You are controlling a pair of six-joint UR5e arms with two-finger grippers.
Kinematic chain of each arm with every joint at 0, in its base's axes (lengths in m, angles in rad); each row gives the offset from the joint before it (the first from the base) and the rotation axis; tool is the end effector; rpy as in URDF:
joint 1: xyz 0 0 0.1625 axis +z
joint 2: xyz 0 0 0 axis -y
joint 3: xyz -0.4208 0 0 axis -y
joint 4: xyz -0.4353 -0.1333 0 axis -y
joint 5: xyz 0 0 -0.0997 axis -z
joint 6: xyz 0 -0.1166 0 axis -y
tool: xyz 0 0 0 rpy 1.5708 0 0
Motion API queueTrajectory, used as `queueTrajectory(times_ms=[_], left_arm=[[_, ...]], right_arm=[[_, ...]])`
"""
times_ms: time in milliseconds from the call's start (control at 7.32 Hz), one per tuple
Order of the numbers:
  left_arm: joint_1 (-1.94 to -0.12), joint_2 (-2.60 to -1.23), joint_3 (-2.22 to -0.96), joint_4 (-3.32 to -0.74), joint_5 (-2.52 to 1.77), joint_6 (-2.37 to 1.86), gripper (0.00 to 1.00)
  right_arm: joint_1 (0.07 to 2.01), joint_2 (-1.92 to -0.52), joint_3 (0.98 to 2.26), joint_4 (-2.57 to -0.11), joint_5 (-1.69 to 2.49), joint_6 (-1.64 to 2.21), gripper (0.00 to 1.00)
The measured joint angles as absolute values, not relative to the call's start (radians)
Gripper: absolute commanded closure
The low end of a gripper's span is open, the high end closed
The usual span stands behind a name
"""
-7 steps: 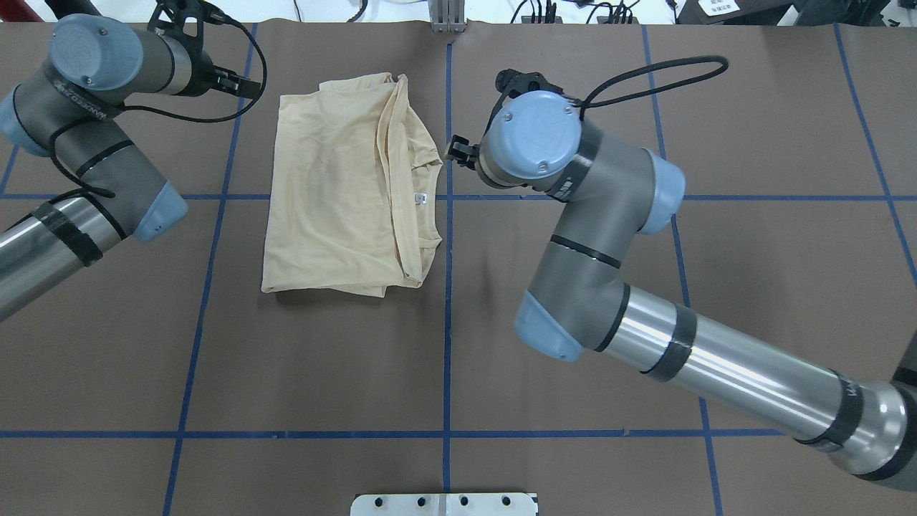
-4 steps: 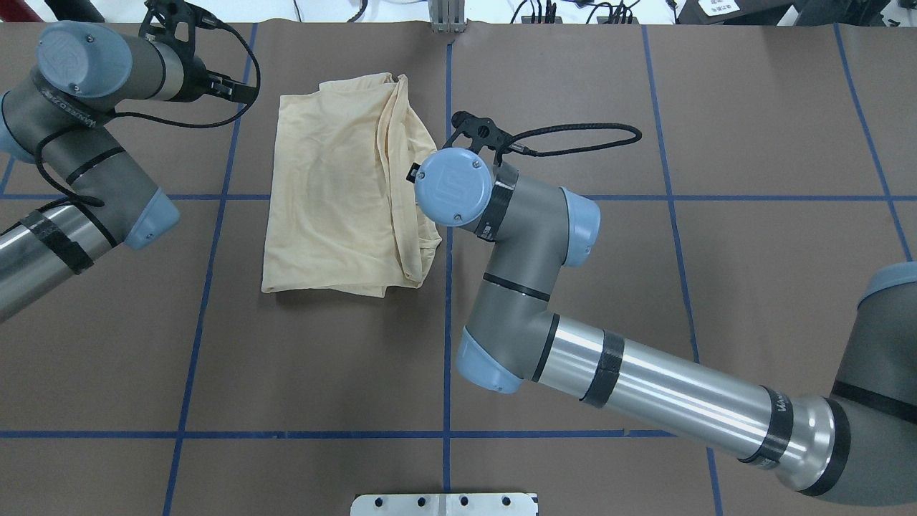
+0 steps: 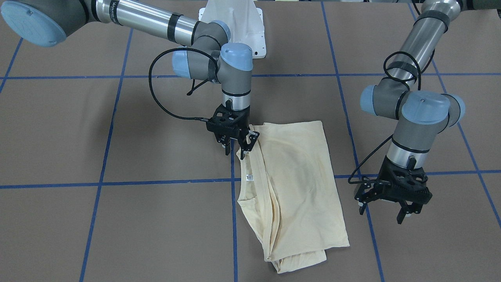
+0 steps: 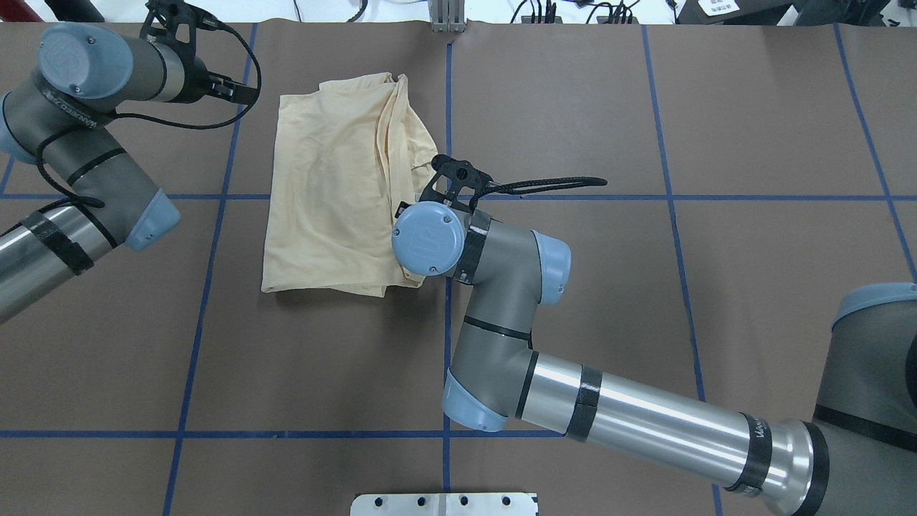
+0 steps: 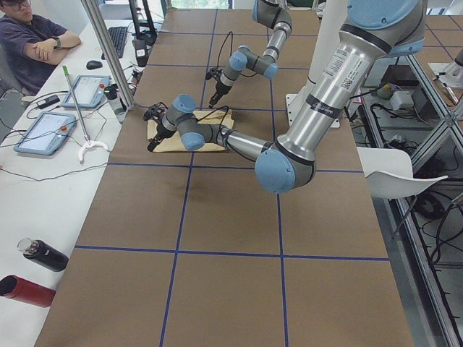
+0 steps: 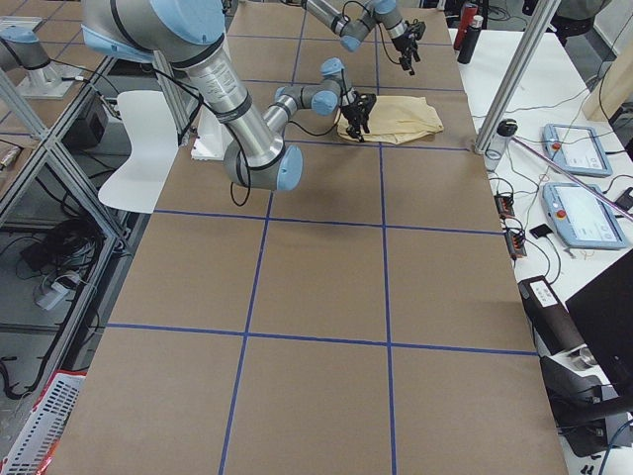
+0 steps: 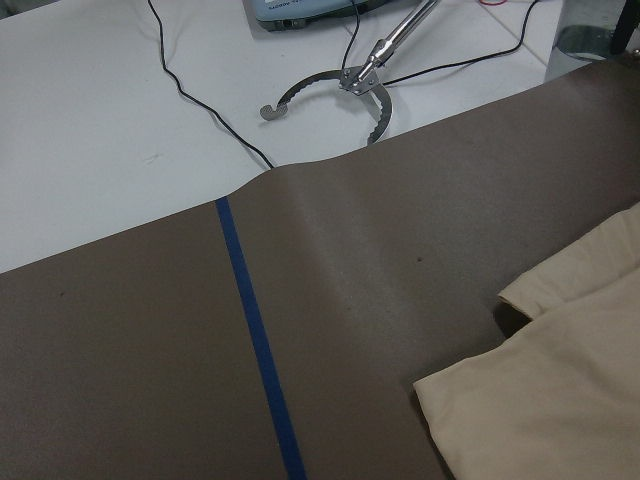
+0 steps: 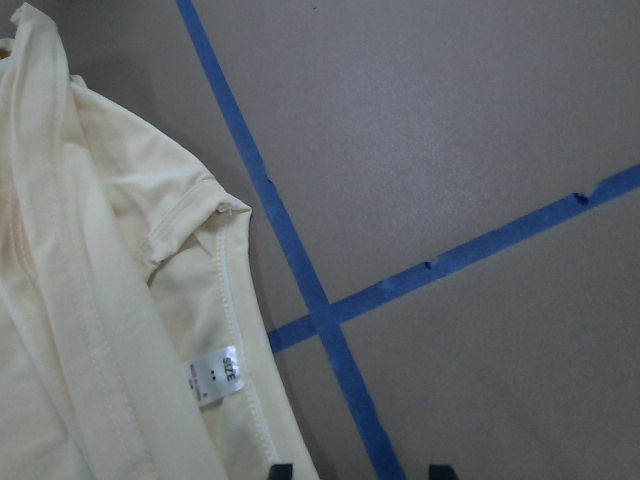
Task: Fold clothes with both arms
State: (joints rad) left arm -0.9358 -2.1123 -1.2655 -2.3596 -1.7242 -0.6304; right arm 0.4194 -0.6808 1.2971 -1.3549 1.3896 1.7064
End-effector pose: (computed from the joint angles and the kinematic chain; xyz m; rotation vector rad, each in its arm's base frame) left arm 0.3758 -0.7048 0.3958 0.7423 0.7176 0.0828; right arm -0.6990 -0.4806 0.1792 0.2908 -0.8101 0.5963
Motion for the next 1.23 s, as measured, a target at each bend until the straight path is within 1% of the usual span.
queueTrajectory(times_ms=[547,683,820,957,1230], left_arm=[[-0.936,-2.112,-1.266,-2.359,-1.724,-0.63,0.0],[-0.936,-2.112,-1.266,-2.359,-1.724,-0.63,0.0],[-0.936,-2.112,-1.266,-2.359,-1.724,-0.63,0.0],[-0.936,-2.112,-1.266,-2.359,-1.724,-0.63,0.0],[-0.936,-2.112,-1.266,-2.359,-1.724,-0.63,0.0]], right_arm=[[0.396,-0.671,1.266,-1.332,1.383,1.708,0.55],[0.388,-0.67,1.266,-1.332,1.382,1.709,0.59],[0.383,-0.67,1.265,-1.331,1.38,1.71,0.84],[0.381,-0.67,1.265,-1.332,1.38,1.711,1.0],[0.379,-0.668,1.269,-1.329,1.381,1.705,1.0]])
